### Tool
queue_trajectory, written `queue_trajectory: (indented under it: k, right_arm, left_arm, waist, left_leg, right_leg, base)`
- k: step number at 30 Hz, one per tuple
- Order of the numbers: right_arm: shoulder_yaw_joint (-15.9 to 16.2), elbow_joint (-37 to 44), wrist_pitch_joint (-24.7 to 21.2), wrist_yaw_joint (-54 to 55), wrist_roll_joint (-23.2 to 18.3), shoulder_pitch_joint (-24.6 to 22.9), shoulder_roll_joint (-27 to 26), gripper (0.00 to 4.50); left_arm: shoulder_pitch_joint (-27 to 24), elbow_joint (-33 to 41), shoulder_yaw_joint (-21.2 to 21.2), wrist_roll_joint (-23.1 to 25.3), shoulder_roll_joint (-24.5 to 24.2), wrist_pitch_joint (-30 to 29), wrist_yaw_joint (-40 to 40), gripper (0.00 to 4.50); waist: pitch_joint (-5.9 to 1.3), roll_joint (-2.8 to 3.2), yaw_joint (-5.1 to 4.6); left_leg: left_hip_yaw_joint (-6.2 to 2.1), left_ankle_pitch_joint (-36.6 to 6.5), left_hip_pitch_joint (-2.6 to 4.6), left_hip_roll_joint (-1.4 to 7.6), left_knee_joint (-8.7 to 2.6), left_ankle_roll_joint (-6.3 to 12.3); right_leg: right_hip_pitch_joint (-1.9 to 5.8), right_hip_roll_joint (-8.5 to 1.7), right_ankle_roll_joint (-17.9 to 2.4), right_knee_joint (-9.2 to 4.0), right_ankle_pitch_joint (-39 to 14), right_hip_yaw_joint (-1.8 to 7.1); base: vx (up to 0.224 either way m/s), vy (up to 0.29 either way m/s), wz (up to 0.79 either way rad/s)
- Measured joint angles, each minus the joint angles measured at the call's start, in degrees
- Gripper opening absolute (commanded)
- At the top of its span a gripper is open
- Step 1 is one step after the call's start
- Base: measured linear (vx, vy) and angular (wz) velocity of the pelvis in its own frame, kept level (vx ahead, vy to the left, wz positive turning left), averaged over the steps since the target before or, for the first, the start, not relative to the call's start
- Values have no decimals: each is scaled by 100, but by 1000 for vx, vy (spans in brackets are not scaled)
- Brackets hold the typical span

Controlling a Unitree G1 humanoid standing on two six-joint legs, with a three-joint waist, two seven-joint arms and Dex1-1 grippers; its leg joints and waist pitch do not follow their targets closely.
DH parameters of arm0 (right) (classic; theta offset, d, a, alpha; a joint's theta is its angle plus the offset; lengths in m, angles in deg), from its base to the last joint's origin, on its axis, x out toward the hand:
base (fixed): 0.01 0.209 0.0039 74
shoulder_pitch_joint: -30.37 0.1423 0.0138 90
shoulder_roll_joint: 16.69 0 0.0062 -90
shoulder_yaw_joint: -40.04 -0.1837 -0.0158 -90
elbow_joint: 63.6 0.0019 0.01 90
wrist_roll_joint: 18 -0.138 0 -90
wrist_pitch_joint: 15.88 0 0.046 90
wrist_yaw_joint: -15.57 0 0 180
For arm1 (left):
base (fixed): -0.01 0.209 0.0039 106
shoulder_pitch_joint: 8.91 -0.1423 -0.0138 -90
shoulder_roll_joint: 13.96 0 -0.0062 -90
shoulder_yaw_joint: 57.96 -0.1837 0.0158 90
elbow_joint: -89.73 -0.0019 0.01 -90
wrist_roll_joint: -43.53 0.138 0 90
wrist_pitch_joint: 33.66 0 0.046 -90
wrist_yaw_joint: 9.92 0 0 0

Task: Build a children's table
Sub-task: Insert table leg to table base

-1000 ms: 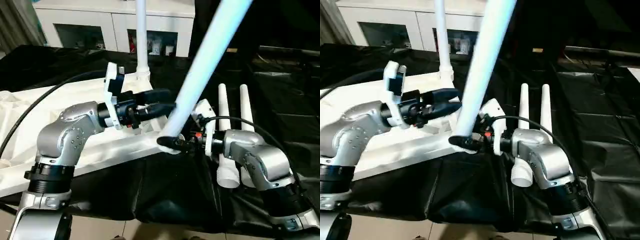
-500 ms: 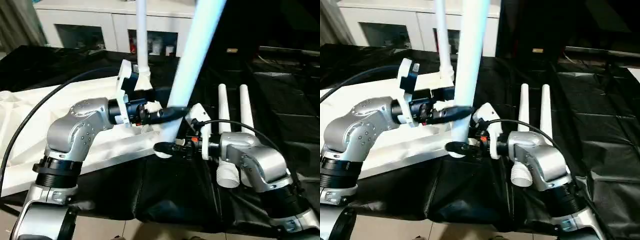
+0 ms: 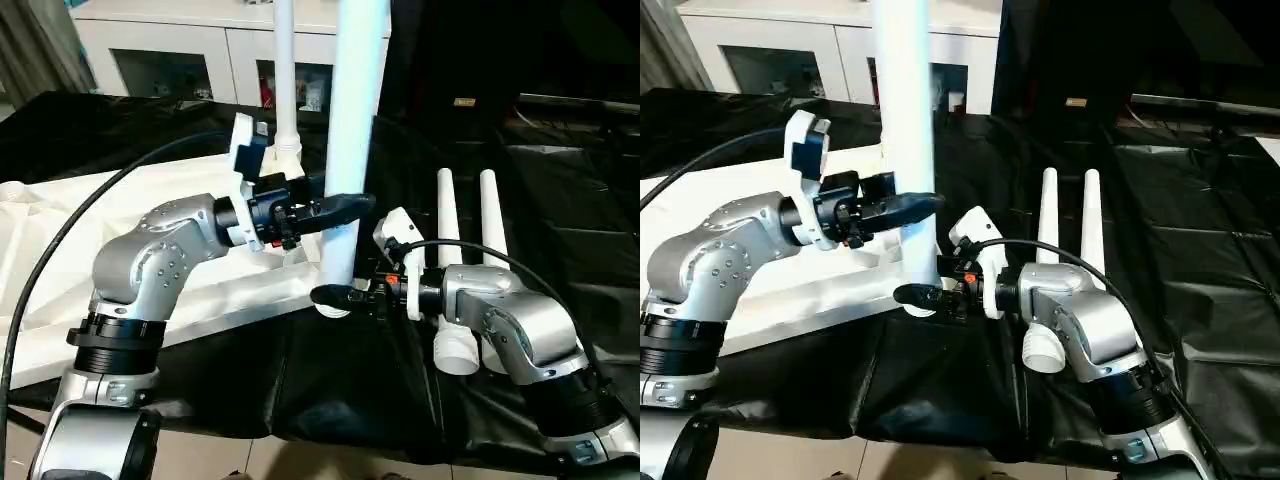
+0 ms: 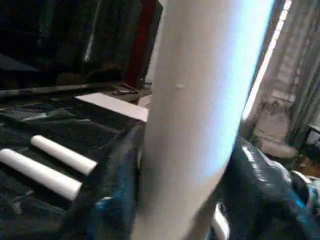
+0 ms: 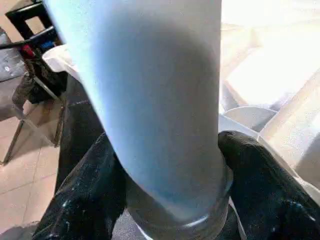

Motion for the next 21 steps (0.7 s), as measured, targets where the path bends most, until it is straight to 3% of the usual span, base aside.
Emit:
queue_trajectory:
  k: [10, 16, 17, 21]
  right_arm:
    - [-111, -8, 8, 35, -64, 1, -10, 259]
    - [-160, -22, 26, 110, -69, 3, -66, 259]
    - [-203, -43, 26, 143, -88, 7, -108, 315]
    - [-305, -45, -84, 190, -291, 123, -236, 346]
  left_arm:
    - [178, -171, 81, -26, 8, -102, 175, 193]
    - [271, -234, 83, -43, 5, -183, 290, 193]
    - [305, -254, 86, -41, 1, -200, 318, 193]
    - [448, -447, 148, 12, -29, -359, 600, 190]
  waist:
    - [-1, 0, 110]
    - [-1, 0, 121]
    - [-1, 0, 119]
    - [-2, 2, 109]
  left_leg:
    - [-1, 0, 1, 0, 6, 0]
    - [-2, 0, 0, 0, 12, 0]
    - [-3, 0, 0, 0, 12, 0]
    - [-3, 1, 3, 0, 14, -2]
  right_leg:
    - [5, 0, 0, 3, 0, 0]
    - [5, 0, 0, 7, 0, 1]
    - [4, 0, 0, 8, 0, 0]
    - [3, 0, 1, 15, 1, 0]
  base:
    - [0, 0, 0]
    - [0, 0, 0]
    - [0, 0, 0]
    - [0, 0, 0]
